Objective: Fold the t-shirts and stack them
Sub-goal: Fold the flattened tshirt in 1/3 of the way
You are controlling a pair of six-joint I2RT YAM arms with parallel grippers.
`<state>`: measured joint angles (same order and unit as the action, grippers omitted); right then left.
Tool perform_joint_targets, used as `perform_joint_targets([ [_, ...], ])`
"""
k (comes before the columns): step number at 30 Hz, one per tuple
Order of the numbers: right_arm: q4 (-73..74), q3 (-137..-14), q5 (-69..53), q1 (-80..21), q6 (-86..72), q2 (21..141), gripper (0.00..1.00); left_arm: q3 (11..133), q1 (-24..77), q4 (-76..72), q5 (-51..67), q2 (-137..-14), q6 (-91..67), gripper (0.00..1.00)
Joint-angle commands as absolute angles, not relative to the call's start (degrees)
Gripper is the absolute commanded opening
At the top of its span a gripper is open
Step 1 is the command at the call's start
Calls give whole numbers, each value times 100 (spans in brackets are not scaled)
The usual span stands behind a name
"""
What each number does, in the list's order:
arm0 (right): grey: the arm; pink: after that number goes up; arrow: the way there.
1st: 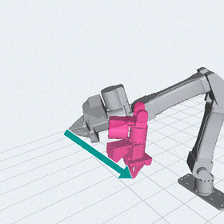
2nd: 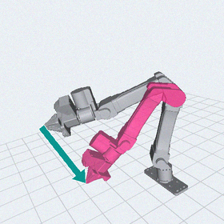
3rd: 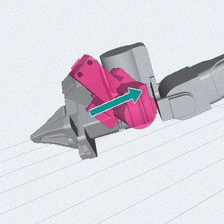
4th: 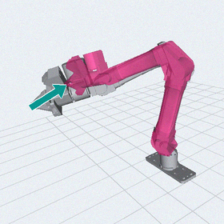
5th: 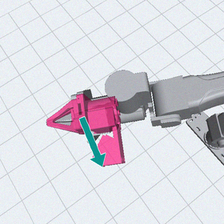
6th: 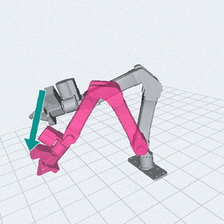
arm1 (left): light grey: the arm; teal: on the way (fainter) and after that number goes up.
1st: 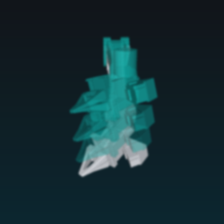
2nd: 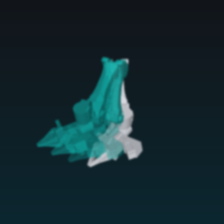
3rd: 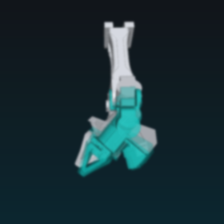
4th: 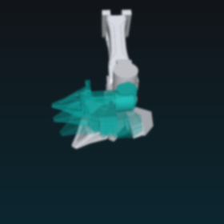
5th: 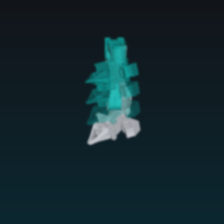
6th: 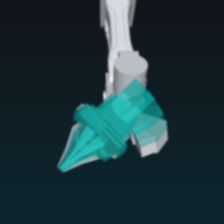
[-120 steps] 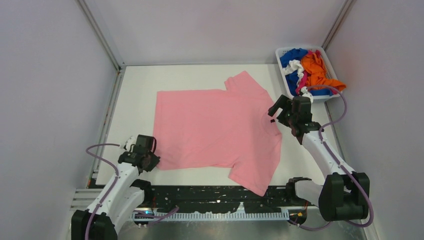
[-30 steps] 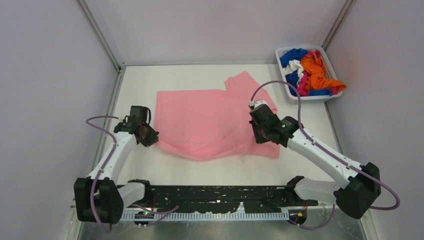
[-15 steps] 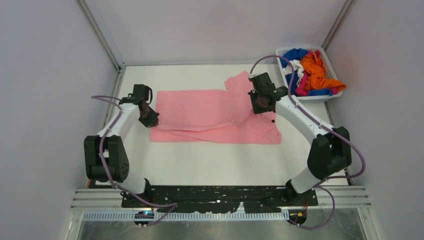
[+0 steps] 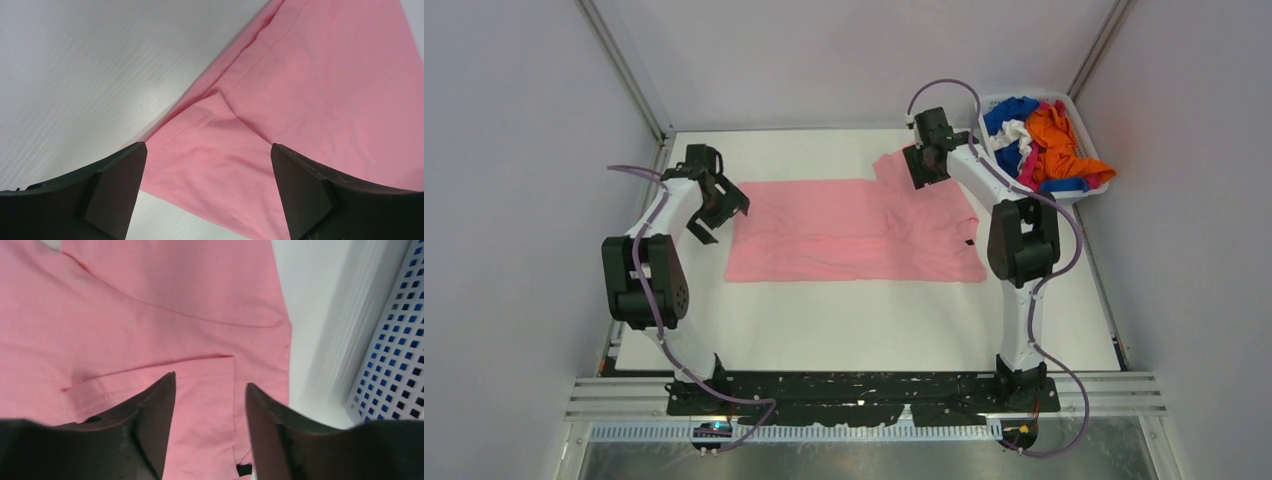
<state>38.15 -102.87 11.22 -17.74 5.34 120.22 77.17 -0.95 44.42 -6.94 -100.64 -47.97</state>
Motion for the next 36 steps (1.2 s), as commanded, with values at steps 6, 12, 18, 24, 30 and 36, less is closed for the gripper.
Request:
perform_joint_targets([
  [6,2952,-8801,815,-1775,-557,10655,96,7044,-163,4028,119,-9211,-4500,100],
  [12,1964,-6814,-590,-1746,-1790,9734,95,6134,204,2939,1136,-9241,-4574,100],
  [18,1808,-6249,-995,-1706,-2389,10017,96,6163,476,2664,1161,-9794,-4574,100],
  [24,1888,-5647,-680,-1638,-2701,9901,95,5938,545,2725,1141,-10002,-4516,100],
  [30,2048,-4927,-546,-1556,-2833,9409,95,5548,724,2792,1118,-9765,-4494,100],
  [36,2387,-4328,-335,-1492,-2853,8618,96,4659,966,2861,1128,-9158,-4502,100],
])
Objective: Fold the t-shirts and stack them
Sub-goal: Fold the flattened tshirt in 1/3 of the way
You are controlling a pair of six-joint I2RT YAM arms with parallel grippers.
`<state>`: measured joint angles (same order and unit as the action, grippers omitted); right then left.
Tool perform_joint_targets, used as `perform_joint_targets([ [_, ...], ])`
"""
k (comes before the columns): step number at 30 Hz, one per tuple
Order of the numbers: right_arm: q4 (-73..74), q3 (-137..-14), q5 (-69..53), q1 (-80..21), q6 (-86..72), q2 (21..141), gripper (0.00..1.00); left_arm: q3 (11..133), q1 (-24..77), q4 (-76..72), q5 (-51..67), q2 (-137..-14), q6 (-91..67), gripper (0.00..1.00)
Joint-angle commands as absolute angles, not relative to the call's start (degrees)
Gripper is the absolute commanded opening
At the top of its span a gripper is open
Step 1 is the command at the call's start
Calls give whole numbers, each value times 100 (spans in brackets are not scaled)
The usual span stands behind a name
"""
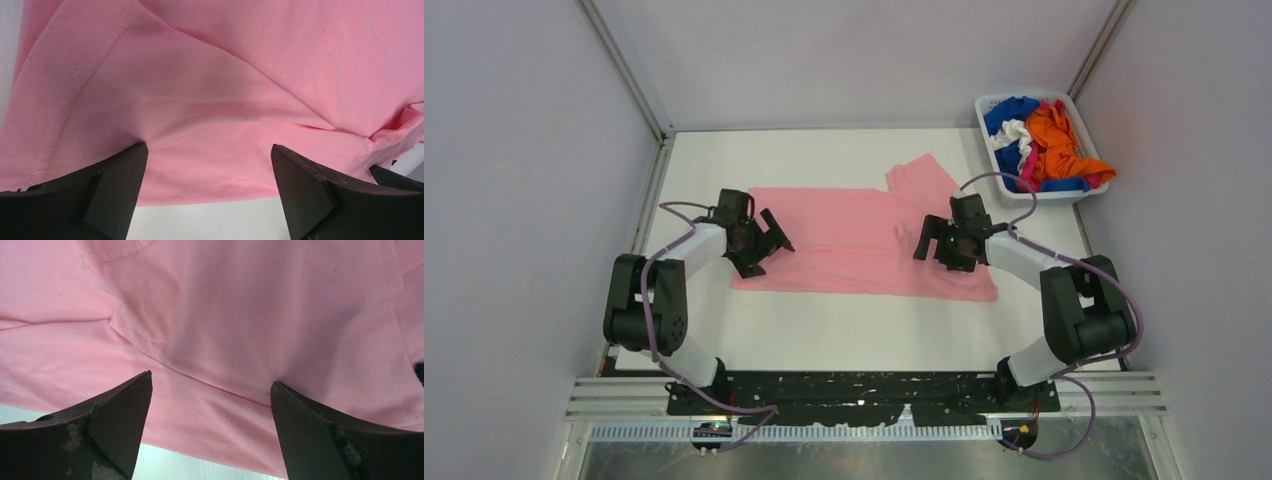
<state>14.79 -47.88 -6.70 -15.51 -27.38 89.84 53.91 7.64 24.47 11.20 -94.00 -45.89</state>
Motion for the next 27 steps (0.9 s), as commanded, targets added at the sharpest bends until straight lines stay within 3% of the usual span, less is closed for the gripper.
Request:
perform_joint_targets([
  [1,2528,-4217,-273,-1476,-2840,8550,95,4475,1026,2865,1112,-9007,-4528,100],
  [17,3709,-3181,478,-1217,-2942,6836,95,2588,2369,2815,1037,-6885,-5573,100],
  [27,3768,-3196,908,-1147,-2997,6715,95,2290,2935,2735,1061,-6509,-6026,100],
])
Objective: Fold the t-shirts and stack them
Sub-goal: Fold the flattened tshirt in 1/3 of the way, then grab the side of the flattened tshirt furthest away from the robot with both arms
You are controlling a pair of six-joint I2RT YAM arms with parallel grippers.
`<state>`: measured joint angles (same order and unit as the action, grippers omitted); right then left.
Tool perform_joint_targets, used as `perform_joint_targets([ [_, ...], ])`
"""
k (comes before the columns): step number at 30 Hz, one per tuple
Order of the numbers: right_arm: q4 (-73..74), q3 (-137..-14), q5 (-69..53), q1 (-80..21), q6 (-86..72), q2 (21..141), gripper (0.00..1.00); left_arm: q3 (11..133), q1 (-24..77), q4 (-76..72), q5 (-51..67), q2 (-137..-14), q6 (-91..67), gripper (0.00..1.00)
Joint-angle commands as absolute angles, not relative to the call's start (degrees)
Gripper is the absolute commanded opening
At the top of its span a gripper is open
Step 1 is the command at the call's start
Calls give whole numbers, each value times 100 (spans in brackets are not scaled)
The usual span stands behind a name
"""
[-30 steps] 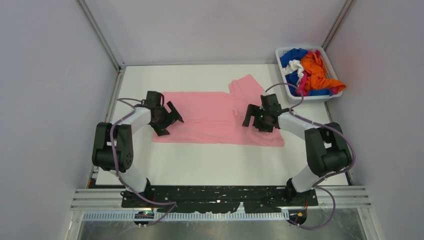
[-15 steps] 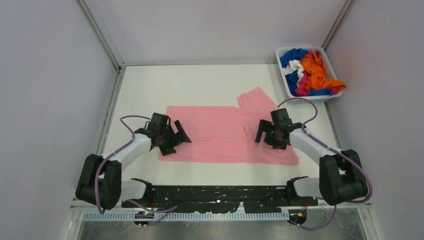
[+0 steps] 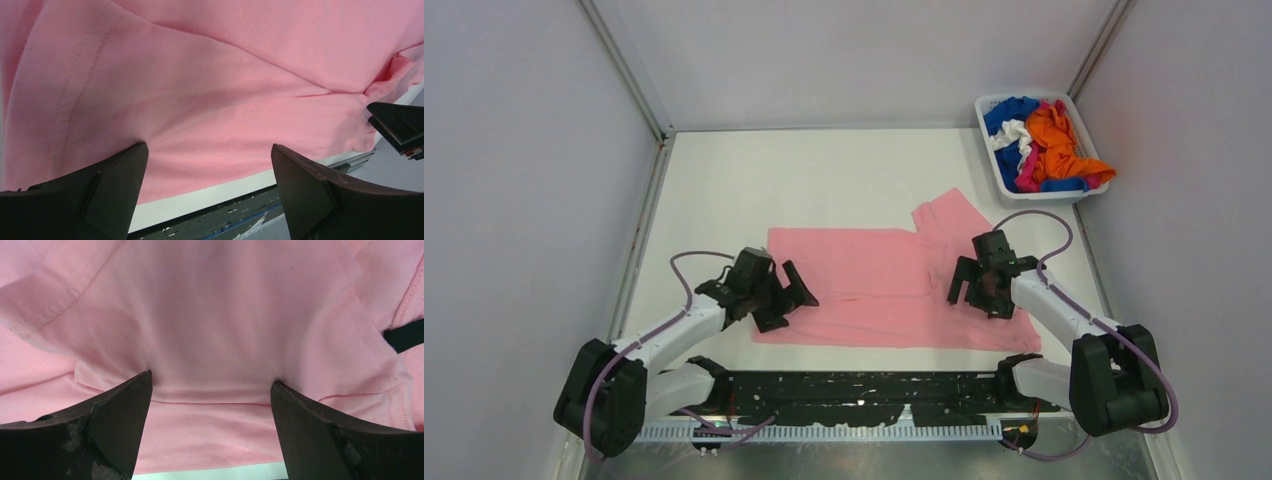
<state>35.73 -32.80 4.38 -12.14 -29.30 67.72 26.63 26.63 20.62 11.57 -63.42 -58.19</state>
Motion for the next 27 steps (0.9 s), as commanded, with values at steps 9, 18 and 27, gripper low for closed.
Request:
perform_joint_targets([
  [9,3692,-3320,1115,-1133,-2911,6536,95,2449,3304,3165,756,-6272,-6212,100],
  [18,3193,-3842,528,-1134,-2356,5329,95,4172,3180,4166,-618,-6083,-5539,100],
  [27,2131,-3766,94,-1134,-2268,5385,96,5236,1326,2717,-395,-7613,-4267,100],
])
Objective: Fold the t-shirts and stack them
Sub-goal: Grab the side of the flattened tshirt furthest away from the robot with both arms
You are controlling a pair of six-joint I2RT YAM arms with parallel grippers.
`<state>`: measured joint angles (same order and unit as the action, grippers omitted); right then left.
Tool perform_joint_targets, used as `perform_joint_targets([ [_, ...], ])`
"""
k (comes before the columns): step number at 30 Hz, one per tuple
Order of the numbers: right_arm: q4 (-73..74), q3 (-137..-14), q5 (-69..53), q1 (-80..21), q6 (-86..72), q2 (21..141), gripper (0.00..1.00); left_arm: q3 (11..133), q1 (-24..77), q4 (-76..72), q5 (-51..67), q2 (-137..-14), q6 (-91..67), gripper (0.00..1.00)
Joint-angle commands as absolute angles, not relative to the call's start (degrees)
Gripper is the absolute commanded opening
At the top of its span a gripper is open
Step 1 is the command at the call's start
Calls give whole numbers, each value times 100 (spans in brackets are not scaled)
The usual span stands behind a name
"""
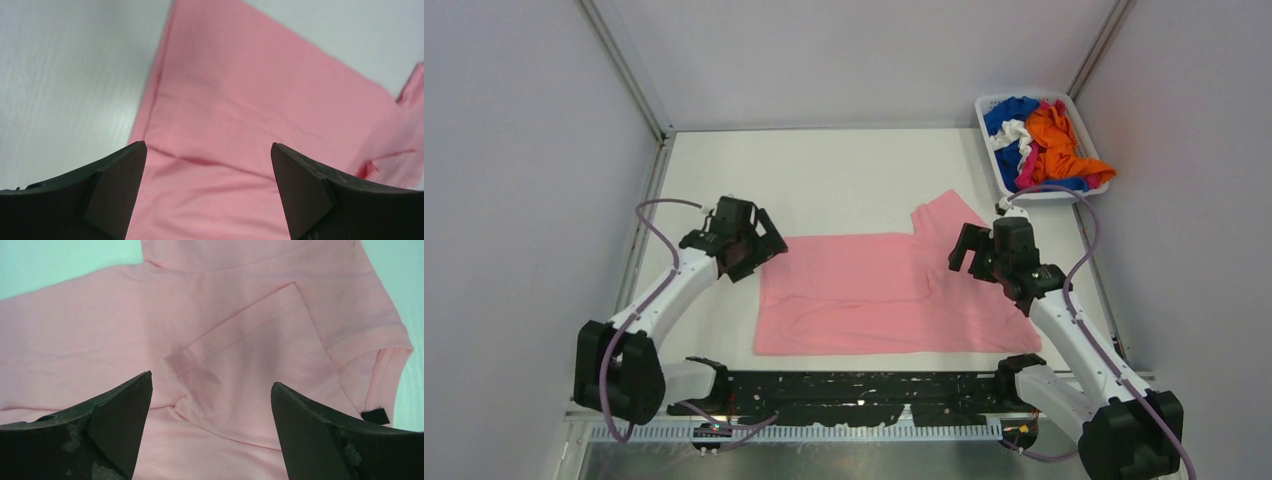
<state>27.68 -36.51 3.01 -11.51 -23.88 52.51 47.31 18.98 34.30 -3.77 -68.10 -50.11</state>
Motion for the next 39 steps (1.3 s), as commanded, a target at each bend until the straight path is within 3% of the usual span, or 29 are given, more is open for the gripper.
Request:
perform_joint_targets([
  [1,2098,-3773,83,-1130,-2252,5417,95,5439,1209,2610,-360,-7924,-4161,100],
  [9,2020,-3870,214,-1134,-2126,5711,95,6942,791,3044,49,-10034,-3753,100],
  [20,2065,-3887,316,-1133,-2041,5770,95,6974,788,2509,624,-10609,-3934,98],
  [32,2081,-3895,340,-1134,-2024,5736,96,7248,970,3008,297,-10855,-3815,52],
  [39,2059,-3906,431,-1133,-2005,5844,95,7781,1267,3824,-416,-11086,-3737,38],
])
